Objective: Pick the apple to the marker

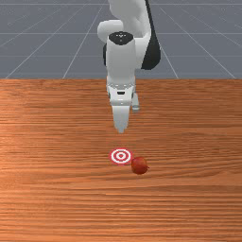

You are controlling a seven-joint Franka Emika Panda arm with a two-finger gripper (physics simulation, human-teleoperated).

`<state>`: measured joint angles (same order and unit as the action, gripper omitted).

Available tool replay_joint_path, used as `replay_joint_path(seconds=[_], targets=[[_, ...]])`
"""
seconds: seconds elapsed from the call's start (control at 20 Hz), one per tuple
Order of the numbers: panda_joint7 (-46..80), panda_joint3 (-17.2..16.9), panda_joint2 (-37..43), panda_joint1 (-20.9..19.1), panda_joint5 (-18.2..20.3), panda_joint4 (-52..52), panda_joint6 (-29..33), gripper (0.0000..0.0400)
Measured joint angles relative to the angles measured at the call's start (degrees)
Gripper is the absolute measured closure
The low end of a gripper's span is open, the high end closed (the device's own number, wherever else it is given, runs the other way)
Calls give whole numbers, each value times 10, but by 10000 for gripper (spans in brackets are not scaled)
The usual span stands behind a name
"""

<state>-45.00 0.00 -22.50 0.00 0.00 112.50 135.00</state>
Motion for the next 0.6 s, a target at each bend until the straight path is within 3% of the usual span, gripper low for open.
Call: replay_joint_path(seconds=[0.05,0.15,0.25,0.3,0.35,0.4,0.5,0.6], targets=[[0,0,0,0,0,0,0,151],[18,-3,0,2,2,-1,-5,56],[24,-4,1,3,2,-2,-6,21],[163,-27,23,25,-6,10,-45,167],[297,-45,40,44,-6,5,-83,257],[427,-62,46,59,-1,-6,-116,312],[675,-91,41,83,23,-33,-173,367],[801,-107,32,89,47,-50,-206,388]])
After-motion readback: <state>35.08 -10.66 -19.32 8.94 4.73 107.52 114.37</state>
